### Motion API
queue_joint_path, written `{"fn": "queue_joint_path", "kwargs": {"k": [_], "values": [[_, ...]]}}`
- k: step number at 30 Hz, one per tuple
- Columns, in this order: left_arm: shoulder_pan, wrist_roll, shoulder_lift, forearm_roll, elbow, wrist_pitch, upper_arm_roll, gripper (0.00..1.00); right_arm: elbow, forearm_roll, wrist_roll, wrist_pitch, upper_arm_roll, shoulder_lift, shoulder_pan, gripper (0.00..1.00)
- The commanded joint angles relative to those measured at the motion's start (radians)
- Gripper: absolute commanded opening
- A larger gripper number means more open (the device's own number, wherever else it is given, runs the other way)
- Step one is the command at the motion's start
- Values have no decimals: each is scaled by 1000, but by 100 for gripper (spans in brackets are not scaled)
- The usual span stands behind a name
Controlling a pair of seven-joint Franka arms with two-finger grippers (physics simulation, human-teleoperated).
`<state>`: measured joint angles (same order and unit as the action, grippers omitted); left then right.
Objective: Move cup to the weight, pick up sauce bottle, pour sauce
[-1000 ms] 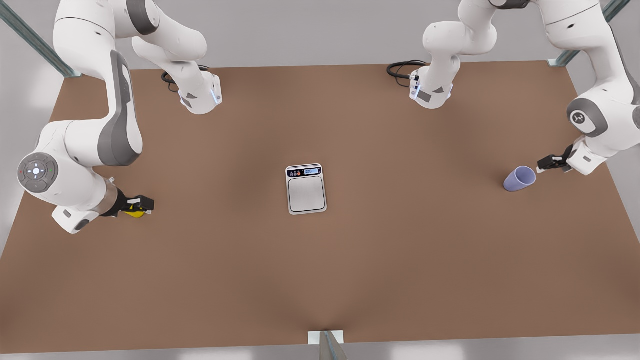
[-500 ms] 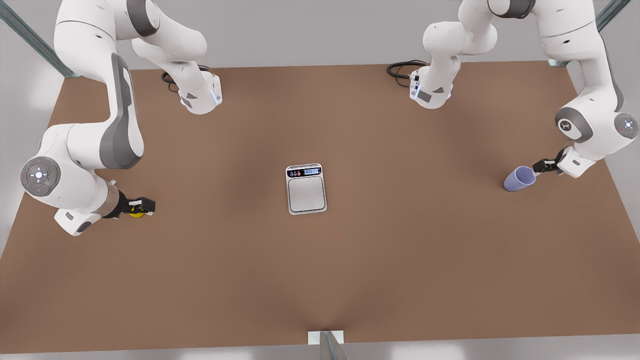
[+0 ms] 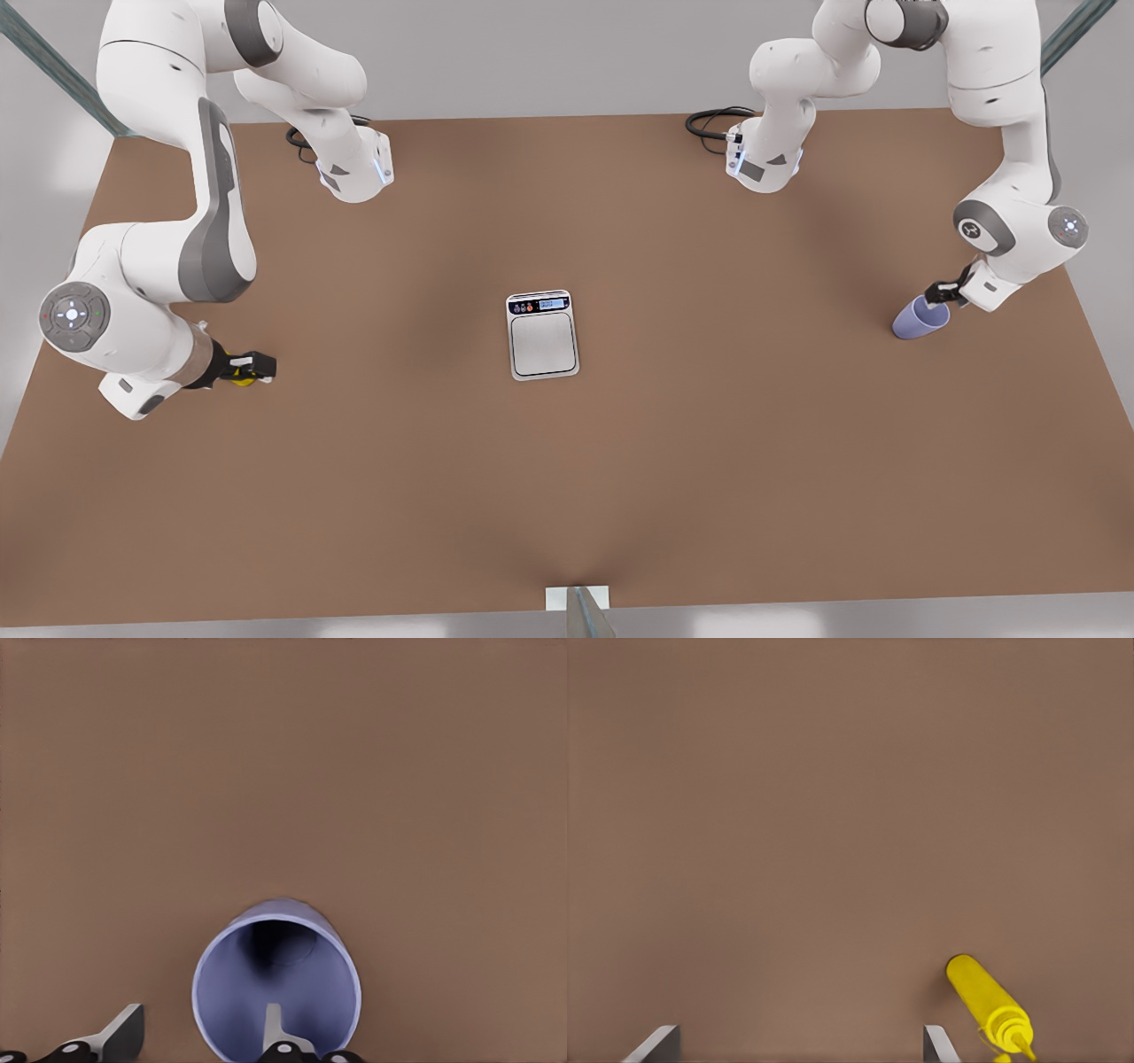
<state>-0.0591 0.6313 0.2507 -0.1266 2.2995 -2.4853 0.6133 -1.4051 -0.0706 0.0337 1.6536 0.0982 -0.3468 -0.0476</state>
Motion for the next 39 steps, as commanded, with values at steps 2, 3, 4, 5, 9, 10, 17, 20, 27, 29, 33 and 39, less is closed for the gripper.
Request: {"fn": "queue_joint_path", "kwargs": {"k": [2, 3, 4, 5, 9, 10, 17, 20, 27, 29, 33, 39], "values": [[2, 19, 13, -21, 0, -17, -1, 70, 0, 0, 0, 0, 0, 0, 0, 100], [1, 57, 27, -68, 0, -17, 0, 70, 1, 0, 0, 0, 0, 0, 0, 100], [1, 106, 45, -129, 0, -18, 0, 70, 1, 0, 0, 0, 0, 0, 0, 100], [1, 114, 53, -143, -2, -18, 0, 67, 0, 0, 2, 0, -1, -1, -2, 100], [-1, 116, 53, -143, -2, -17, -1, 48, 1, 0, 9, 0, -2, -8, -8, 100], [-1, 117, 56, -143, -2, -17, -1, 47, 1, 0, 12, 2, 0, -8, -15, 100], [1, 122, 88, -145, -6, -58, -10, 29, -3, 70, 621, 52, 0, -32, -150, 100], [1, 123, 94, -145, -5, -58, -10, 29, -11, 161, 1040, 77, 0, -55, -288, 100], [-2, 123, 93, -146, -17, -52, -17, 21, -103, 413, 1644, 61, 0, -179, -643, 100], [-4, 130, 91, -145, -29, -47, -17, 23, -146, 544, 1805, 74, 0, -230, -732, 100], [-8, 134, 75, -146, -29, -47, -27, 23, -253, 707, 1878, 72, 0, -293, -877, 100], [-13, 136, 55, -252, -41, -46, -155, 23, -384, 848, 1924, 75, 0, -333, -936, 100]]}}
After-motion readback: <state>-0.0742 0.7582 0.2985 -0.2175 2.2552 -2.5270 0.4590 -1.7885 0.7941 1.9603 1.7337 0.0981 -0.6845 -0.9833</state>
